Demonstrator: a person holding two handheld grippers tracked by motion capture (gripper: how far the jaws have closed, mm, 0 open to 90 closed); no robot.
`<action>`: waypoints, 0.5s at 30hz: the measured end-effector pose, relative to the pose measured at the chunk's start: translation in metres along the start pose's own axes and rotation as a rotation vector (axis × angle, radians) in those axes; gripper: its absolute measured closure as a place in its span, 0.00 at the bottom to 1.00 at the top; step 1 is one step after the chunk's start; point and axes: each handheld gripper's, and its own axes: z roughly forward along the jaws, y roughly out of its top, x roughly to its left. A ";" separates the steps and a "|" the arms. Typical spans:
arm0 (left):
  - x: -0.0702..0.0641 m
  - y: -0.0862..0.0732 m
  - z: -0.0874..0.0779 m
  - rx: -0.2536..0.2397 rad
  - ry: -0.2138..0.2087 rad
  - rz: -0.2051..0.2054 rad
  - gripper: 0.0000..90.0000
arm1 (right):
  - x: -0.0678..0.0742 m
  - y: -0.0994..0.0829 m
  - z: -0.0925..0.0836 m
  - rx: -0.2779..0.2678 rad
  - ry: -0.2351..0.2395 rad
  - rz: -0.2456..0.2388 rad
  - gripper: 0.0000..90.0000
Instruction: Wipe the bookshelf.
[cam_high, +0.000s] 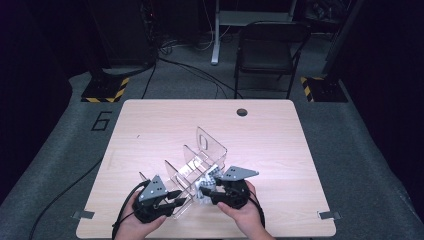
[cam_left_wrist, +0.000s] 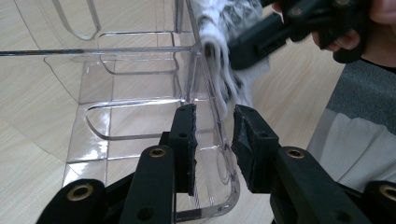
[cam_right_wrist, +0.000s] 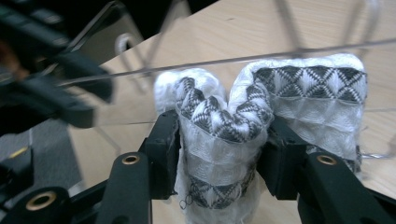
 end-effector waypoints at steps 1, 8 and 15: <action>0.000 0.000 0.000 0.001 0.004 0.005 0.77 | 0.003 0.001 0.001 0.004 -0.001 -0.016 0.59; -0.002 0.000 -0.001 0.001 0.000 0.002 0.77 | -0.020 0.004 0.001 -0.009 -0.081 0.026 0.59; 0.000 0.000 0.001 0.001 0.002 0.005 0.79 | -0.014 -0.001 0.004 0.000 -0.047 0.048 0.58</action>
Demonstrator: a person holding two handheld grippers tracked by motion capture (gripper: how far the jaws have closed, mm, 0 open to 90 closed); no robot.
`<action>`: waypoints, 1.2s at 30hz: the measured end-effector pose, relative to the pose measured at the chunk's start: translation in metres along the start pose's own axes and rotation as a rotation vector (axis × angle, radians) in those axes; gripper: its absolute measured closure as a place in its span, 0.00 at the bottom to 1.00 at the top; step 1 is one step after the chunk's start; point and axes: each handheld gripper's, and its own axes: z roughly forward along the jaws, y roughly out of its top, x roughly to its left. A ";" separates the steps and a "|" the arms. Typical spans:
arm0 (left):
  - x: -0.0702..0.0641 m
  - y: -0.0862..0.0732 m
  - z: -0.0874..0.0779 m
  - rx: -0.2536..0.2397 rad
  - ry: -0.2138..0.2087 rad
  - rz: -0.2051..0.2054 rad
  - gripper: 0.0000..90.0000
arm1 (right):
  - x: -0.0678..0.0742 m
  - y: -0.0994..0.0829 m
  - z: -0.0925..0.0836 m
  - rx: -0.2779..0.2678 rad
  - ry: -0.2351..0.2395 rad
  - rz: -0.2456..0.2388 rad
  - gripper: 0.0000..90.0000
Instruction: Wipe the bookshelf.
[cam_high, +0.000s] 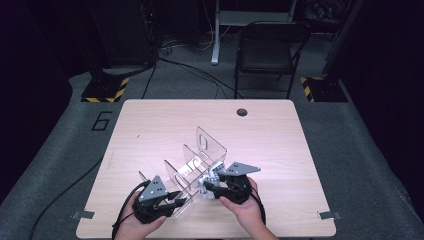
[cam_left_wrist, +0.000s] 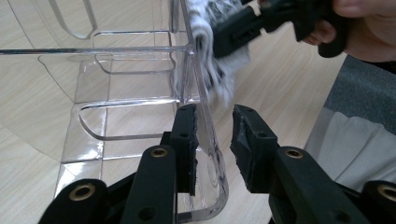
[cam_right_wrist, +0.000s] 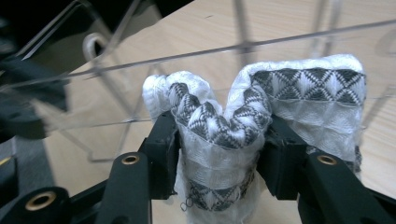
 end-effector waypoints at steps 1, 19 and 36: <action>0.000 0.000 0.000 0.001 -0.004 -0.005 0.79 | 0.006 0.000 0.000 0.001 0.012 -0.023 0.58; 0.001 0.001 0.003 0.010 0.007 0.001 0.82 | 0.011 0.004 0.000 -0.011 0.036 -0.028 0.59; 0.002 -0.001 0.002 0.013 0.014 0.002 0.83 | 0.024 0.008 -0.003 -0.028 0.094 -0.048 0.61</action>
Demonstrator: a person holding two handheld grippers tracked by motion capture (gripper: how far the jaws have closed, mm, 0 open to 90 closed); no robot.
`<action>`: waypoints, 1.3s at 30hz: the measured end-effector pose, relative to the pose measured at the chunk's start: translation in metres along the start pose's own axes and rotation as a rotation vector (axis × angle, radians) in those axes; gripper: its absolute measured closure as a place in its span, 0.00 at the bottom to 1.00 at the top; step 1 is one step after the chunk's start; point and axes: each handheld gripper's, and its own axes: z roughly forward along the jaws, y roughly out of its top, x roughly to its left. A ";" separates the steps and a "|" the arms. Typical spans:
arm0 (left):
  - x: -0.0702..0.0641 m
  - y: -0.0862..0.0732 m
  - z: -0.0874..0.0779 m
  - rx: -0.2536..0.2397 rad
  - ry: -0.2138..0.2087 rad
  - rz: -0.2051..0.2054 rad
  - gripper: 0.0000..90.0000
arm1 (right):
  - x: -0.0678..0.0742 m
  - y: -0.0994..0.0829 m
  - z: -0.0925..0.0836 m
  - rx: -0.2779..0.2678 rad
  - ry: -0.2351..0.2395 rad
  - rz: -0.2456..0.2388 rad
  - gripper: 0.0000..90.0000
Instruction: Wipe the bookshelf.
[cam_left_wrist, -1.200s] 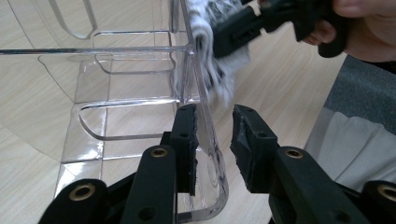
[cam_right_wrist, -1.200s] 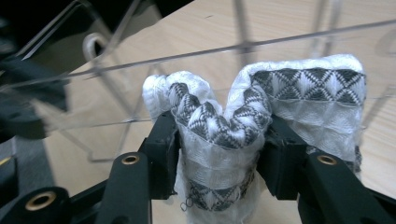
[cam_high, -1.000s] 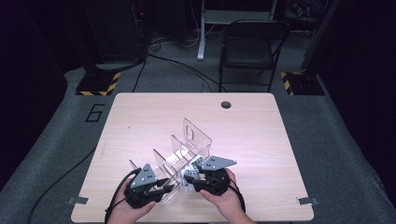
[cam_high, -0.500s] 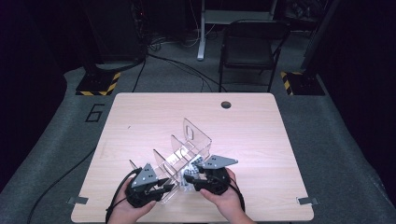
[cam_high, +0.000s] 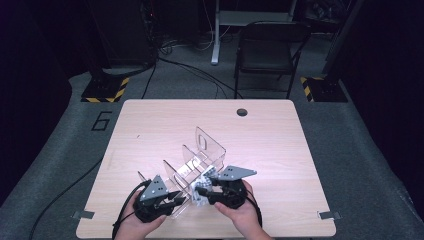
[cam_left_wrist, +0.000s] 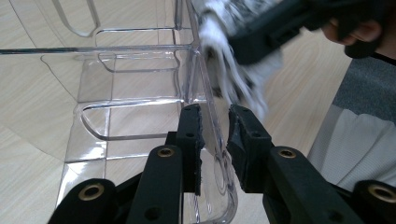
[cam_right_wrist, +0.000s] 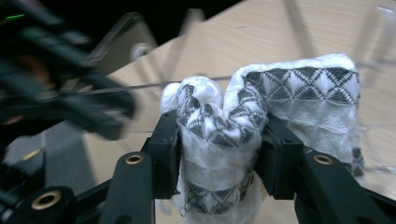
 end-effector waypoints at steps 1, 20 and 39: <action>0.000 0.000 0.000 0.001 0.003 0.001 0.83 | 0.004 0.001 0.001 0.001 0.004 -0.031 0.61; 0.001 -0.001 -0.001 -0.005 0.009 -0.003 0.87 | -0.072 -0.007 -0.007 0.012 -0.262 0.100 0.63; -0.001 -0.001 -0.001 0.003 0.028 0.021 0.89 | -0.032 -0.047 0.030 0.124 -0.037 0.132 0.63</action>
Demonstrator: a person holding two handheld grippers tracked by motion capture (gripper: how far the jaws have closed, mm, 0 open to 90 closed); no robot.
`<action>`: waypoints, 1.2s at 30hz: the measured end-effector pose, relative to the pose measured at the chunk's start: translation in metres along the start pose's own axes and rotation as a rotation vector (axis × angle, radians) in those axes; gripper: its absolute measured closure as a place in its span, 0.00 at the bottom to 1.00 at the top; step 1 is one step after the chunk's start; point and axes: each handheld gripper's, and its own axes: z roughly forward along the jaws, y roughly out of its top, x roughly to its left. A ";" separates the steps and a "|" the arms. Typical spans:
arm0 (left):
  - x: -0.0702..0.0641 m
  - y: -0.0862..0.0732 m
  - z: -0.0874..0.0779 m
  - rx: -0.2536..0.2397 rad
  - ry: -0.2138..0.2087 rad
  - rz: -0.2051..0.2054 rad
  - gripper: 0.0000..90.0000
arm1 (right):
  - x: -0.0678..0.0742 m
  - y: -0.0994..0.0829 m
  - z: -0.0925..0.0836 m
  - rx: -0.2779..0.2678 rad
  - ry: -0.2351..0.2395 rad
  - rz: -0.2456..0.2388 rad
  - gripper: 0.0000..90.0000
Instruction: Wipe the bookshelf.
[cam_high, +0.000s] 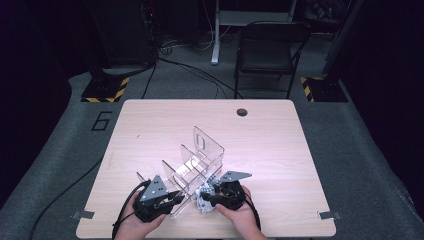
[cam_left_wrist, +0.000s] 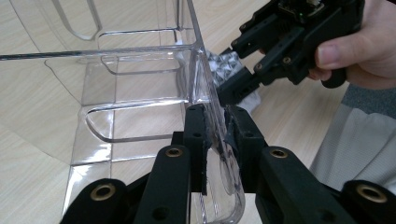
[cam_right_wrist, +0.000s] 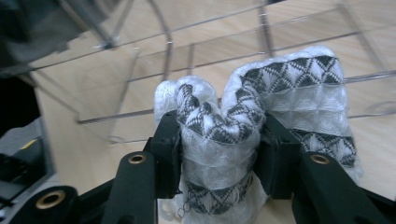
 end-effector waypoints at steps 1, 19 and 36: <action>0.000 0.000 0.000 0.000 0.001 0.004 0.89 | 0.001 0.000 0.000 0.004 -0.001 -0.016 0.63; -0.003 -0.001 -0.002 0.000 -0.031 0.014 0.92 | -0.040 0.000 -0.015 -0.038 -0.185 0.061 0.62; -0.003 -0.002 -0.001 -0.005 -0.022 0.018 0.91 | -0.040 0.004 -0.016 -0.018 -0.173 0.061 0.62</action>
